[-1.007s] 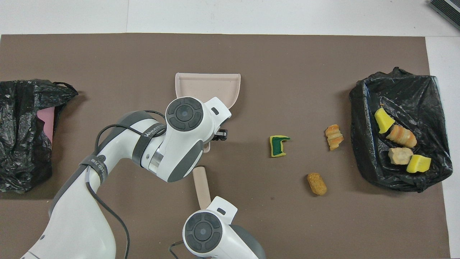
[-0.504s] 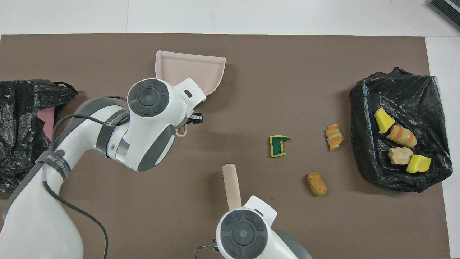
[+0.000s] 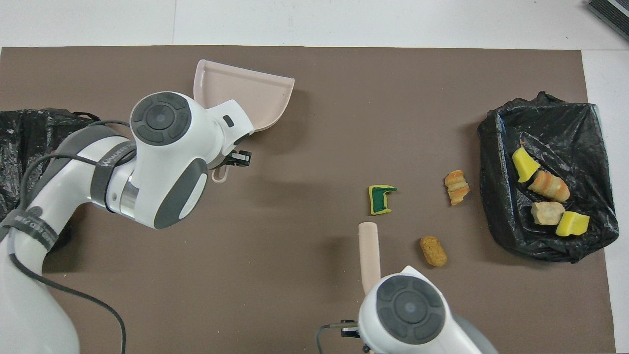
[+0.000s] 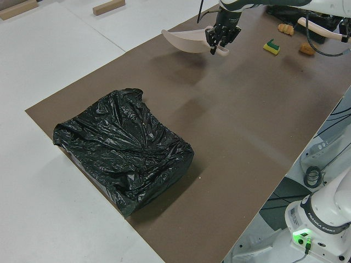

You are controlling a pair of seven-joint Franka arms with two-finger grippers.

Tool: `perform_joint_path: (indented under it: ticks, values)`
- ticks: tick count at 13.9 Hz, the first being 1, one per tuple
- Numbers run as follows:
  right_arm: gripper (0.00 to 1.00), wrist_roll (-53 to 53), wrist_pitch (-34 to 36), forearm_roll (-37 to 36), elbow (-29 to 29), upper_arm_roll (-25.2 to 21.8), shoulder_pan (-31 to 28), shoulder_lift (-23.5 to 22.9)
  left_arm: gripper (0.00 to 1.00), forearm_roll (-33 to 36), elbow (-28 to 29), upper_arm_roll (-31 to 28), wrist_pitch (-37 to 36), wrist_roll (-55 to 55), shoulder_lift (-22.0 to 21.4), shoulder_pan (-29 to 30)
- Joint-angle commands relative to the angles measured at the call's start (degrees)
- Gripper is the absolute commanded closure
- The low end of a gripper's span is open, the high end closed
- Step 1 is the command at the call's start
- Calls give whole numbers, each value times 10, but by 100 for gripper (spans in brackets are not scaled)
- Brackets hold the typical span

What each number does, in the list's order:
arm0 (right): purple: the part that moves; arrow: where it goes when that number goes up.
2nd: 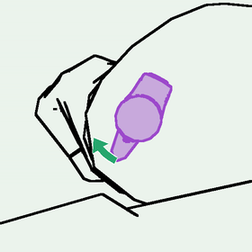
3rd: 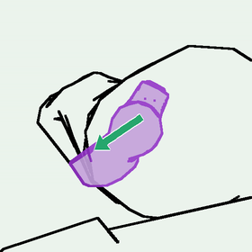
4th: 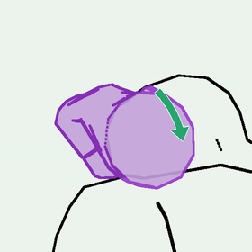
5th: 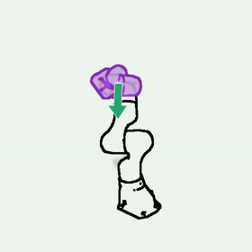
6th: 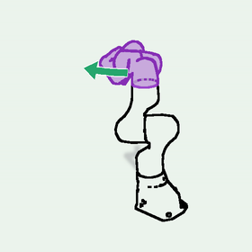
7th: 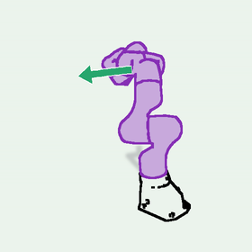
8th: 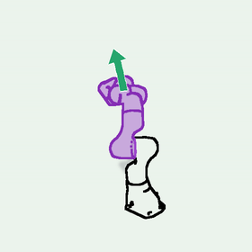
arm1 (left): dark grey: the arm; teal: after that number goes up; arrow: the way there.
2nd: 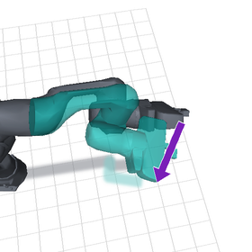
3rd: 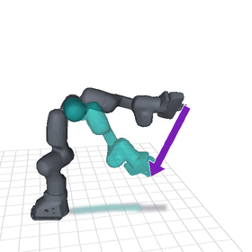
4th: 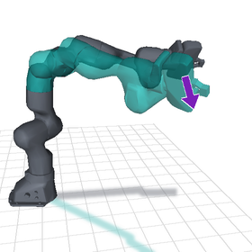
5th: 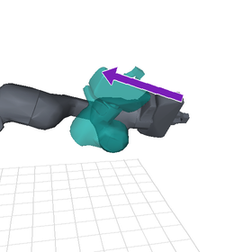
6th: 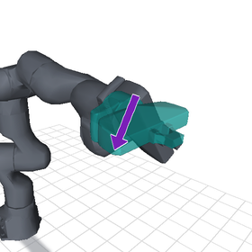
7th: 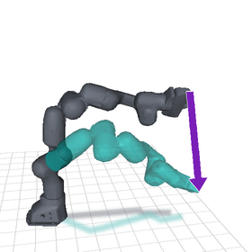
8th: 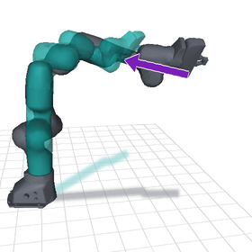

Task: Sweep and dump trash in bin
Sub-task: 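Sweep the green sponge and nugget into the dustpan with the right gripper's brush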

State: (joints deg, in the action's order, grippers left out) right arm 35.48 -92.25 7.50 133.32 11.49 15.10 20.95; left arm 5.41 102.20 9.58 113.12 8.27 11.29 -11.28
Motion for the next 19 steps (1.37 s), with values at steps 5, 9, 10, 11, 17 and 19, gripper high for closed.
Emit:
perform_joint_path:
  ticks: [5, 9, 10, 11, 17, 19]
  values:
    - [100, 20, -49, -8, 144, 8, -64, 69, 100, 8, 48, 4, -52, 328, -54, 53]
    - [100, 21, -114, -8, 188, 10, -60, 52, 100, 8, 146, 4, 2, 476, -107, 62]
    - [100, 19, -124, -8, 186, 10, -57, 32, 100, 8, 173, 4, 8, 491, -122, 56]
    - [100, 16, -148, -8, 186, 10, -56, 14, 100, 8, 184, 6, 13, 491, -122, 52]
    - [100, -9, -224, -6, 21, 11, -51, -177, 100, 7, 197, 9, 50, 482, -104, -23]
    - [100, -4, -228, -8, -58, 11, -38, -261, 100, 8, 201, 9, 64, 438, -93, -46]
